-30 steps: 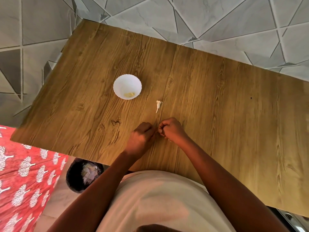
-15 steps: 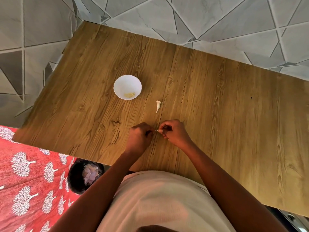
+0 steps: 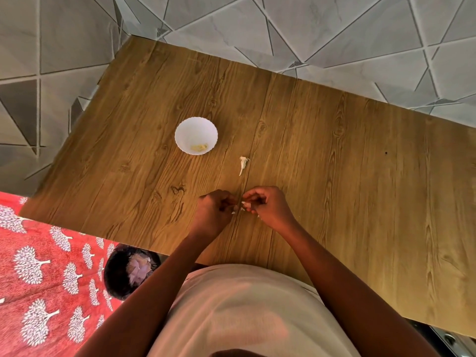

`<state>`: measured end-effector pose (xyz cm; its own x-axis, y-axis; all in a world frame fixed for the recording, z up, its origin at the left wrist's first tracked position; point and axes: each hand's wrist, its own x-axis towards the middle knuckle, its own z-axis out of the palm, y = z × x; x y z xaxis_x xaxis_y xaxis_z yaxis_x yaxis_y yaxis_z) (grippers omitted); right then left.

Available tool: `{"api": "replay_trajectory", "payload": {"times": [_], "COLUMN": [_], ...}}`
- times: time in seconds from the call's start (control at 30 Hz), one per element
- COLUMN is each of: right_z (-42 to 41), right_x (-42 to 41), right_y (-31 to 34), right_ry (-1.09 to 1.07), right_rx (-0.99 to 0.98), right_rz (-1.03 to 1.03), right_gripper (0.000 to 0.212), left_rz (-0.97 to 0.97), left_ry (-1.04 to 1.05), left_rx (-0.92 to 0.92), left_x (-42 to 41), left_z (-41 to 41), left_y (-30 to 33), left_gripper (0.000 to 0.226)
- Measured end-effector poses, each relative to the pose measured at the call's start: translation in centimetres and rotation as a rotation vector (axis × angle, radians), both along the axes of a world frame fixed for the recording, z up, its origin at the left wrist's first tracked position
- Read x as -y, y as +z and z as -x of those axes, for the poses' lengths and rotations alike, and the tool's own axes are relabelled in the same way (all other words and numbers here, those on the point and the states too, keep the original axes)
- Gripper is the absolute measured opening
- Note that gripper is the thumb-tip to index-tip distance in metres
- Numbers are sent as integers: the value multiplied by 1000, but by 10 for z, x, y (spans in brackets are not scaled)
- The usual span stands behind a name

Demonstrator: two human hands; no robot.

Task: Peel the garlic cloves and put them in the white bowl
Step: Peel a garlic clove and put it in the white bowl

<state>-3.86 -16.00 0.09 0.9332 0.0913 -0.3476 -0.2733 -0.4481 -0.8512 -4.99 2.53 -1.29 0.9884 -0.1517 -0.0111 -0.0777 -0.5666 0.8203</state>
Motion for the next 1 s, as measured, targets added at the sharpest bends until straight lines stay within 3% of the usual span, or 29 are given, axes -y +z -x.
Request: {"api": "replay_trajectory", "payload": {"times": [0.17, 0.53, 0.8, 1.0], "right_z": [0, 5, 0, 0], "right_x": [0, 1, -3, -3], "right_y": [3, 6, 2, -3], "right_ry": [-65, 10, 62, 199], "right_rx": [21, 166, 215, 269], "right_rz": [-26, 22, 211, 244], "right_gripper": [21, 34, 32, 18], "left_rz": [3, 208, 109, 81], "left_ry": [-65, 67, 68, 43], "left_rx": [19, -213, -206, -178], "left_x": [1, -1, -1, -2], "left_z": [0, -4, -3, -3], "left_y": [3, 1, 2, 1], "left_gripper": [18, 6, 10, 12]}}
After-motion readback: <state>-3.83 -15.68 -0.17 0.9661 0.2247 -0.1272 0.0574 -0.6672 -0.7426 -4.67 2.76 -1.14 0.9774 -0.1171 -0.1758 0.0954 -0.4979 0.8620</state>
